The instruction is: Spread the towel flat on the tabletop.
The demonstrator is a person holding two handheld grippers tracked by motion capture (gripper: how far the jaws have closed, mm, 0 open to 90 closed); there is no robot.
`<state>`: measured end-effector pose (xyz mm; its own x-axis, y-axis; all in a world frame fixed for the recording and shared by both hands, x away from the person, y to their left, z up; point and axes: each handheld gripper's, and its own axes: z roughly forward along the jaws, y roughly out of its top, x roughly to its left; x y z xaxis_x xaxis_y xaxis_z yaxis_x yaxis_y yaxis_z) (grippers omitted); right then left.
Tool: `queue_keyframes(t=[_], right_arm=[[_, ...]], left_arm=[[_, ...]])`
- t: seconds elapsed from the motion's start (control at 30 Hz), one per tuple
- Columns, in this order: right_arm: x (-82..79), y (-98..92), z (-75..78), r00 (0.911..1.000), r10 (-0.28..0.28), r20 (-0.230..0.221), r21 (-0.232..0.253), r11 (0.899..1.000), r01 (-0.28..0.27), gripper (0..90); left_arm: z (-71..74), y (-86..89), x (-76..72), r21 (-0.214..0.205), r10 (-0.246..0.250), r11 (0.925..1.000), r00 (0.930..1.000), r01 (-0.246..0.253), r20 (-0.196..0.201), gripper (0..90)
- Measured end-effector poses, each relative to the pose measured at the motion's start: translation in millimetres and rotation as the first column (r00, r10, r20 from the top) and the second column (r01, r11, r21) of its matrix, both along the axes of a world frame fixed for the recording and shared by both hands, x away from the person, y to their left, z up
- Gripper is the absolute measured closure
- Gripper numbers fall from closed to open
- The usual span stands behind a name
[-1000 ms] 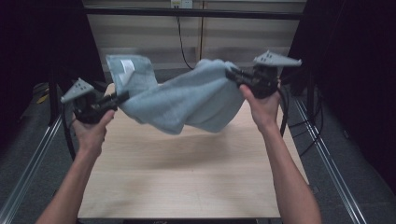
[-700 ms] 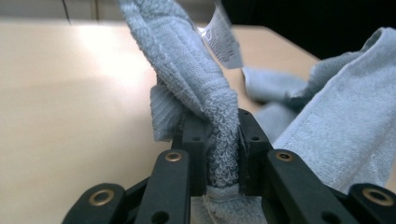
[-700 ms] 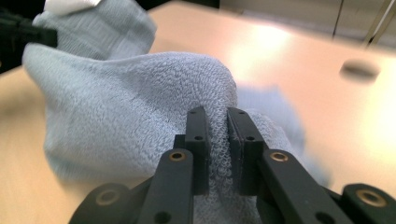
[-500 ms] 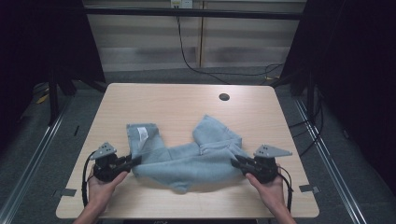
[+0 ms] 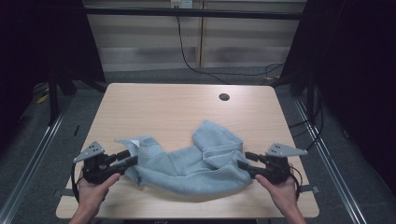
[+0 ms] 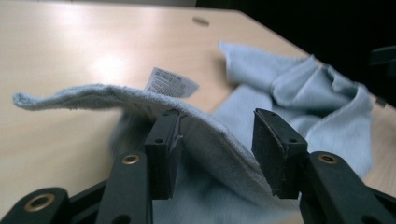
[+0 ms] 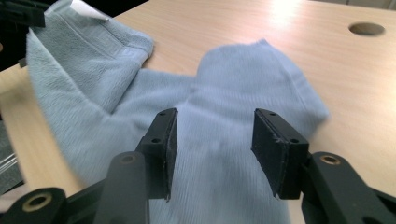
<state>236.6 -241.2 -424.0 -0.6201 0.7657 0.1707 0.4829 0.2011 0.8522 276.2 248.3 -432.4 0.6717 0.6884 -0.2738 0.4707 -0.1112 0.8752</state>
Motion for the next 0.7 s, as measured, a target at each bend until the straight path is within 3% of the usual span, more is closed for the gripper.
queue_keyframes(t=[0.07, 0.13, 0.2, 0.33, 0.43, 0.5, 0.6, 0.63, 0.67, 0.7], right_arm=[[21.9, 12.1, -2.8, 0.9992, 0.033, -0.022, -0.005, 0.999, -0.033, 54.2], [41.7, 28.3, -9.3, 0.9965, 0.069, -0.046, -0.016, 0.997, -0.07, 56.0], [57.0, 46.1, -17.2, 0.99, 0.116, -0.081, -0.031, 0.992, -0.118, 56.1], [71.6, 75.8, -34.6, 0.9738, 0.176, -0.144, -0.068, 0.98, -0.187, 51.2], [73.2, 84.8, -46.6, 0.971, 0.158, -0.179, -0.123, 0.976, -0.182, 46.7], [71.4, 86.8, -55.1, 0.9674, 0.162, -0.195, -0.135, 0.972, -0.19, 45.8], [67.6, 93.1, -64.9, 0.9669, 0.159, -0.2, -0.224, 0.953, -0.203, 46.1], [66.1, 95.8, -63.3, 0.9762, 0.124, -0.178, -0.277, 0.946, -0.171, 60.5], [66.1, 95.8, -63.3, 0.9762, 0.124, -0.178, -0.277, 0.946, -0.171, 60.5], [65.6, 96.3, -63.4, 0.9808, 0.111, -0.16, -0.297, 0.942, -0.155, 66.5]], left_arm=[[-2.3, -13.8, 12.8, 0.022, -0.055, 0.9982, 0.9984, 0.055, -0.012, 53.5], [-6.0, -28.2, 24.0, 0.059, -0.079, 0.995, 0.9966, 0.08, -0.025, 53.9], [-5.6, -35.2, 29.7, 0.009, -0.074, 0.9972, 0.997, 0.074, -0.021, 52.8], [-6.5, -45.5, 30.1, 0.035, -0.115, 0.9926, 0.9929, 0.116, -0.029, 49.2], [-24.2, -53.5, 32.9, 0.126, -0.12, 0.9841, 0.9914, 0.125, -0.054, 48.0], [-39.6, -57.8, 39.0, 0.17, -0.11, 0.9775, 0.9897, 0.124, -0.092, 48.9], [-55.8, -65.3, 46.2, 0.259, -0.125, 0.9528, 0.9816, 0.159, -0.144, 49.3], [-59.4, -66.5, 47.6, 0.282, -0.127, 0.9445, 0.9795, 0.168, -0.156, 51.9], [-61.9, -66.9, 47.2, 0.293, -0.124, 0.9419, 0.9807, 0.164, -0.151, 51.9], [-62.8, -66.6, 46.7, 0.305, -0.135, 0.9362, 0.9801, 0.174, -0.146, 53.7]])
